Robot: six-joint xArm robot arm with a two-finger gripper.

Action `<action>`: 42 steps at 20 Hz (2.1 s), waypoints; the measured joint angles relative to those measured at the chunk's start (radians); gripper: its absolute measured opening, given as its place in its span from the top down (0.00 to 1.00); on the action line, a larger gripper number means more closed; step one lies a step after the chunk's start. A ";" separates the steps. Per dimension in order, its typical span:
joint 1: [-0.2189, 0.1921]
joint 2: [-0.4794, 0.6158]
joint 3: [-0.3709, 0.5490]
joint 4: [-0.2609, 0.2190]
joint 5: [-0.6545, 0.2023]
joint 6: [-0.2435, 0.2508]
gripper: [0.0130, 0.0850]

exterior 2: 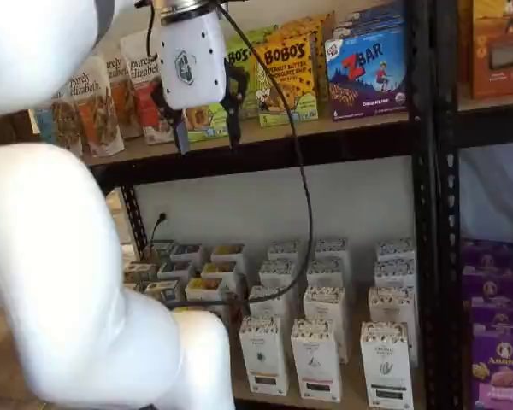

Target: Pick up the white box with a green strip in the middle, on the bottom shelf, the sixth box from the left

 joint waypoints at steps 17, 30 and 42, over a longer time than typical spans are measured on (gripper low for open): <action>0.016 -0.059 0.167 -0.052 -0.180 0.007 0.00; -0.023 -0.057 0.457 -0.016 -0.486 -0.030 0.00; -0.110 0.183 0.673 -0.053 -0.947 -0.103 0.00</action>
